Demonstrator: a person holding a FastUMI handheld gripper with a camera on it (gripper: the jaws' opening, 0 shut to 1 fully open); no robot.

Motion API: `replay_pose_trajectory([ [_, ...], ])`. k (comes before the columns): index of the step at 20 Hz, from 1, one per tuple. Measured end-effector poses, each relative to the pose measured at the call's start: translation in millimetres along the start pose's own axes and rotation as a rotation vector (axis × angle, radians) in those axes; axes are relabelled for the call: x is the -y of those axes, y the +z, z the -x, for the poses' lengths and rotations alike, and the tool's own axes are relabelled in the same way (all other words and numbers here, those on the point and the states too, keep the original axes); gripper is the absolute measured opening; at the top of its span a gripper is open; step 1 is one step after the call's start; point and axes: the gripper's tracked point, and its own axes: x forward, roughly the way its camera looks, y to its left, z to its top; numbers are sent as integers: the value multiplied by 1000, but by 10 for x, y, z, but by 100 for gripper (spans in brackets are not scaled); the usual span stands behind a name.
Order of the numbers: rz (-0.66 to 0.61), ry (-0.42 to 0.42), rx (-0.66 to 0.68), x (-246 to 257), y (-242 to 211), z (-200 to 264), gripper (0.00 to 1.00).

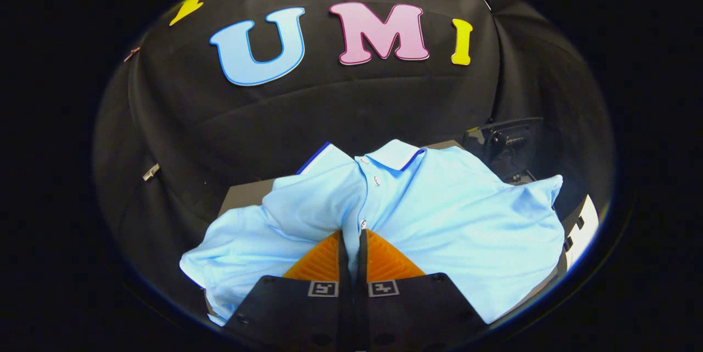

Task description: Put the clothes into the washing machine and then close the washing machine lid.

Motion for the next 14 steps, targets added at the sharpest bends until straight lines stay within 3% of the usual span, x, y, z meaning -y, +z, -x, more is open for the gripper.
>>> replay_pose_trajectory([
  [10,51,4,20,-10,10,13,5],
  [14,85,30,85,-69,133,90,5],
])
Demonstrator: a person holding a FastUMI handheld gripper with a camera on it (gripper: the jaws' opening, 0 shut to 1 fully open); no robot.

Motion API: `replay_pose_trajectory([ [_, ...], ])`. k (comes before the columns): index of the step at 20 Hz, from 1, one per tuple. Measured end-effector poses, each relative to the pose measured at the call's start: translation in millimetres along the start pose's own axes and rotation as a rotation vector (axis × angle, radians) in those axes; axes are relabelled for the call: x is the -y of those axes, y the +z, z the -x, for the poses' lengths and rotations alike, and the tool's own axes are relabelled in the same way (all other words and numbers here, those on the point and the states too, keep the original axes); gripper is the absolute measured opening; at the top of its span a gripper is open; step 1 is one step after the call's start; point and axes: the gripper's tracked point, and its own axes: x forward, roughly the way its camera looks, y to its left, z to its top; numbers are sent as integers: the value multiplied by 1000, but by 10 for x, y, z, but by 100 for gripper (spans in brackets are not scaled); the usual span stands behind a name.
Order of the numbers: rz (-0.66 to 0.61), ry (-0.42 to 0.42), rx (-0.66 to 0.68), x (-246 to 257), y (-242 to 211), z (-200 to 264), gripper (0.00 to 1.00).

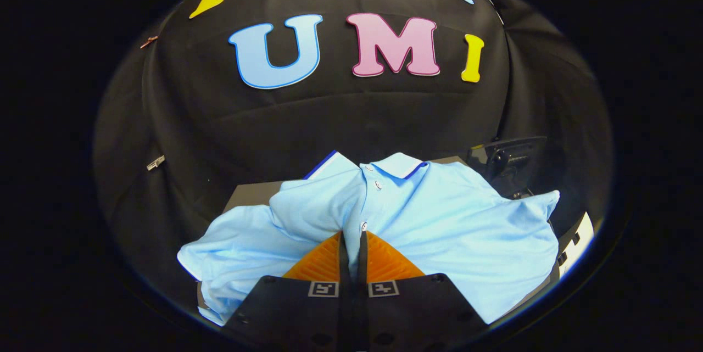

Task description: Put the clothes into the washing machine and then close the washing machine lid.

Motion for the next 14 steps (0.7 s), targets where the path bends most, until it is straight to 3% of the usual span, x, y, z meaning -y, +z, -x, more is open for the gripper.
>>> replay_pose_trajectory([
  [8,46,23,126,68,421,292,5],
  [14,111,-25,167,416,540,396,5],
])
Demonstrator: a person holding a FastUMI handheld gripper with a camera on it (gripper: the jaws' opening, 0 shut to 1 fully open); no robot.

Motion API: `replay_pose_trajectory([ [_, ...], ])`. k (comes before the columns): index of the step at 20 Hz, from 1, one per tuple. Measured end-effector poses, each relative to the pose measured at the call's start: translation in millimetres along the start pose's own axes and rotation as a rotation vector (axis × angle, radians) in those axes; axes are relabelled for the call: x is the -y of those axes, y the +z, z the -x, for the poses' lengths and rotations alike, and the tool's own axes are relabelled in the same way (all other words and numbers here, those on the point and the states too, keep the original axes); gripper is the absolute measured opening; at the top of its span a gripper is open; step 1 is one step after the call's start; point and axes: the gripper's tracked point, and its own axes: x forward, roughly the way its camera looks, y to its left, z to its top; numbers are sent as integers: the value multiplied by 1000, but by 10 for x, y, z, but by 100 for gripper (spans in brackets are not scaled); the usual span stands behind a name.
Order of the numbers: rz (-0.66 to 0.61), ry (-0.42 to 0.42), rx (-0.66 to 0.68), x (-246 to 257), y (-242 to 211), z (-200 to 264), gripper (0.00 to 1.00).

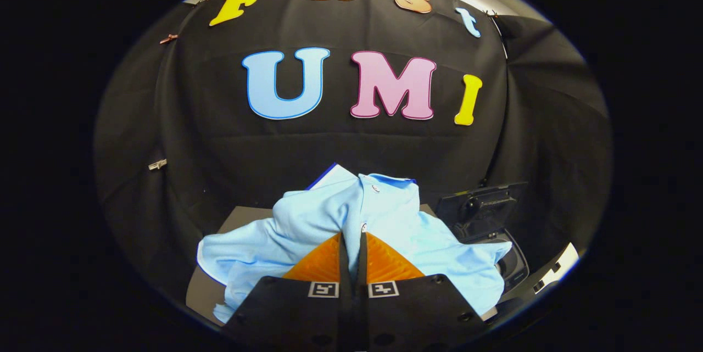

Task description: Put the clothes into the washing machine and then close the washing machine lid.

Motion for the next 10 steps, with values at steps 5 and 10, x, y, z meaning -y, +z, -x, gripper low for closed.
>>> replay_pose_trajectory([
  [5,52,-46,20,418,8,-62,5],
  [10,93,-86,55,902,5,-93,5],
])
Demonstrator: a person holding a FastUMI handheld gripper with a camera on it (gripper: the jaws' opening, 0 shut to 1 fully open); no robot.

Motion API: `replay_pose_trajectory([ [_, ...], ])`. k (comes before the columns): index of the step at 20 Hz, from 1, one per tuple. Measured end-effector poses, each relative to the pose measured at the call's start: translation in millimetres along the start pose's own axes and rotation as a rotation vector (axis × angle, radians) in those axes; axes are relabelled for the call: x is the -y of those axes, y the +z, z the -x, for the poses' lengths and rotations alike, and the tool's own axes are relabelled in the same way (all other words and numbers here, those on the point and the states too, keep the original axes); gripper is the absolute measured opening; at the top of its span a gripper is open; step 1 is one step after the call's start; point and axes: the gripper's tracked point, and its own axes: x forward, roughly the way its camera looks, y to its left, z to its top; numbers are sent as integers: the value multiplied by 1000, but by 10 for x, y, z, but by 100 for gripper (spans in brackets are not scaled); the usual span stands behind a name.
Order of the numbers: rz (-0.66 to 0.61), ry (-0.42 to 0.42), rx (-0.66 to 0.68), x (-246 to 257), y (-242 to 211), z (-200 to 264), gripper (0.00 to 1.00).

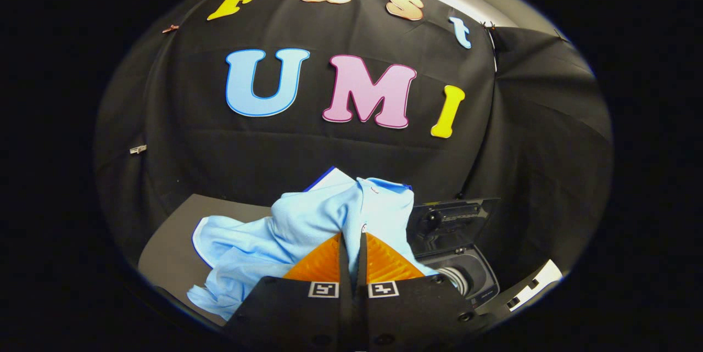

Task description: Put the clothes into the washing machine and then close the washing machine lid.

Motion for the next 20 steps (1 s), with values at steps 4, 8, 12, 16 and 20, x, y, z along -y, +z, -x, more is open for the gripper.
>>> replay_pose_trajectory([
  [4,-21,39,43,290,65,-19,5],
  [8,-18,-59,61,917,28,-83,5],
  [12,-24,-137,73,1505,-71,-236,5],
  [16,-27,-193,98,2027,-110,-306,5],
  [20,-14,-241,96,2550,-287,-465,5],
])
